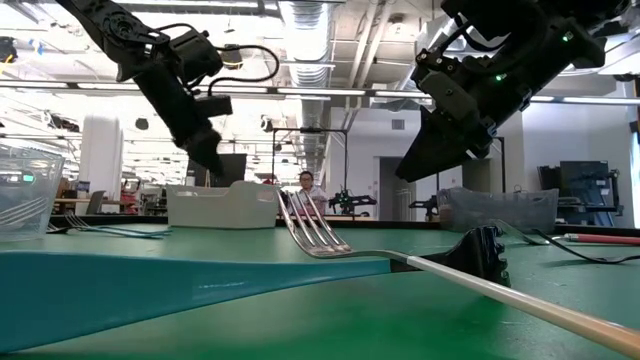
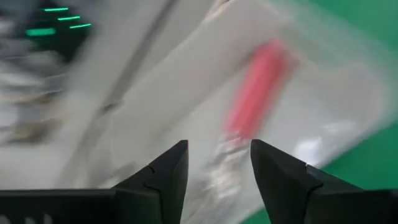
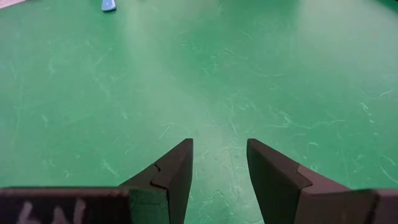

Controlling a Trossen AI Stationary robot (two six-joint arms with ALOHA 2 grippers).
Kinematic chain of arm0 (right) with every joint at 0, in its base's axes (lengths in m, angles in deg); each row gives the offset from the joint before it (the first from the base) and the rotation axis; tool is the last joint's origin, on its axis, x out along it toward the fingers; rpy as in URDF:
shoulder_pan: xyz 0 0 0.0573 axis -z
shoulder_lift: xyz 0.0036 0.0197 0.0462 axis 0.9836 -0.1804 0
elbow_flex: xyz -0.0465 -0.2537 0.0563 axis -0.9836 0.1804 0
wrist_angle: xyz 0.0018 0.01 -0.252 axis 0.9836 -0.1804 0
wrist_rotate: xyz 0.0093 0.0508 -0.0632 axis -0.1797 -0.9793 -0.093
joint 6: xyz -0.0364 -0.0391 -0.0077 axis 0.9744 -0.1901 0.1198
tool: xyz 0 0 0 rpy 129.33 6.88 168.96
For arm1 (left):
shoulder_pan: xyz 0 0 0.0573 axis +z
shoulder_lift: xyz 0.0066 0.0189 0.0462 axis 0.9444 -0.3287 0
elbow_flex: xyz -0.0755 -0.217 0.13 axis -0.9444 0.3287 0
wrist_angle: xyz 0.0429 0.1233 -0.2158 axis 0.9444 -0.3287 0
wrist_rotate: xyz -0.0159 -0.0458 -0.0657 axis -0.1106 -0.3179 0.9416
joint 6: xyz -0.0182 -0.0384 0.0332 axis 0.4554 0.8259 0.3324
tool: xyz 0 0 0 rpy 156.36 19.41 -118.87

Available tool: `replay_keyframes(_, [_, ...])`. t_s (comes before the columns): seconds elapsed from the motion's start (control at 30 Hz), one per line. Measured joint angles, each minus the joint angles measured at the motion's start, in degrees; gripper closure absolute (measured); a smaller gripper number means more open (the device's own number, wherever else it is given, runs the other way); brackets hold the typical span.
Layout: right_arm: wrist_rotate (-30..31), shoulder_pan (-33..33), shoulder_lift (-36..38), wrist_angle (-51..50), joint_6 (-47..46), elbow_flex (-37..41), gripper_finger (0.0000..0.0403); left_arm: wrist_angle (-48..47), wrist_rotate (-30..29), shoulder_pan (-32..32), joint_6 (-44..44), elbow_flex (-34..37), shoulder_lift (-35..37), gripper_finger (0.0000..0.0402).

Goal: Sort silverware by color (type)
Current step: Adjust the white bin

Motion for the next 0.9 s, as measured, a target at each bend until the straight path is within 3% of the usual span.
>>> replay_keyframes(0.1, [-0.1, 0.0, 0.0, 0.0, 0.0, 0.0, 0.0225, 1.0, 9.6, 0.0, 1.9, 0.0, 0.0, 0.0246])
replay_keyframes(0.27, [-1.7, 0.0, 0.0, 0.0, -0.3, 0.0, 0.0225, 1.4, 16.7, -1.3, 1.7, 0.0, 0.0, 0.0271])
replay_keyframes(0.5, [-1.7, 0.0, 0.0, 0.8, -0.3, 0.0, 0.0225, 10.6, 30.8, -7.0, 1.2, 0.0, 0.0, 0.0308])
replay_keyframes(0.73, [-1.7, 0.0, 0.0, 1.9, 0.0, 0.0, 0.0225, 13.1, 27.2, -11.5, -2.7, 0.0, -8.5, 0.0362])
replay_keyframes(0.9, [-1.7, 0.0, 0.0, 1.8, 0.0, 0.0, 0.0225, 19.1, 14.8, -10.7, -0.8, 0.0, -16.9, 0.0390])
